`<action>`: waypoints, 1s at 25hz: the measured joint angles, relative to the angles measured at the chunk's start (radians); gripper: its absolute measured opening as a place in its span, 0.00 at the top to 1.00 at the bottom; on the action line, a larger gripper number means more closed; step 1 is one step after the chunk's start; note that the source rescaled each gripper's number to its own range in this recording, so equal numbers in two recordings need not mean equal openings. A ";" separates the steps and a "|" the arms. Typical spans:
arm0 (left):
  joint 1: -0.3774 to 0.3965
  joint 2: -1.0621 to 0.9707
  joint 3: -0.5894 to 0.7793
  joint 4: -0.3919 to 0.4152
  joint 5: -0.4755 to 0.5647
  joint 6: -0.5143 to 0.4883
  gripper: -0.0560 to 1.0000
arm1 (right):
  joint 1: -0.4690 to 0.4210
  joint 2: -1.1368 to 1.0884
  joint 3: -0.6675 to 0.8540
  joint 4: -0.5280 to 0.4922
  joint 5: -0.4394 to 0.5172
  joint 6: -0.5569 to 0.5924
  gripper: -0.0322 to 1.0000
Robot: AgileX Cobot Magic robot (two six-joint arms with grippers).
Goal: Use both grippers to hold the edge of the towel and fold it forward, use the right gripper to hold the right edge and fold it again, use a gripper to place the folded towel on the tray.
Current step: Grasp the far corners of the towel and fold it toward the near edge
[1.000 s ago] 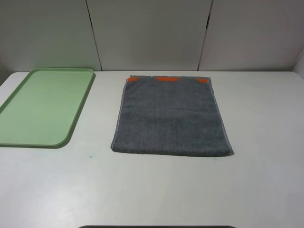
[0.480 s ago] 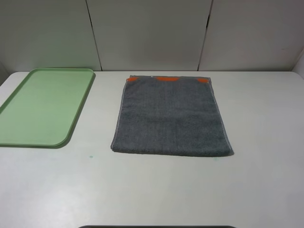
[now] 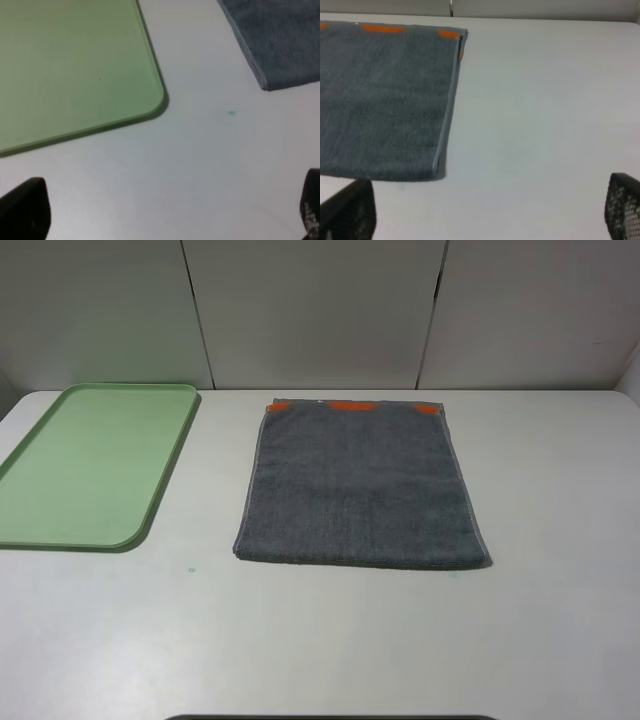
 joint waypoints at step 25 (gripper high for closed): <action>0.000 0.000 0.000 -0.001 0.000 0.000 0.00 | 0.000 0.000 0.000 0.004 0.000 0.000 0.00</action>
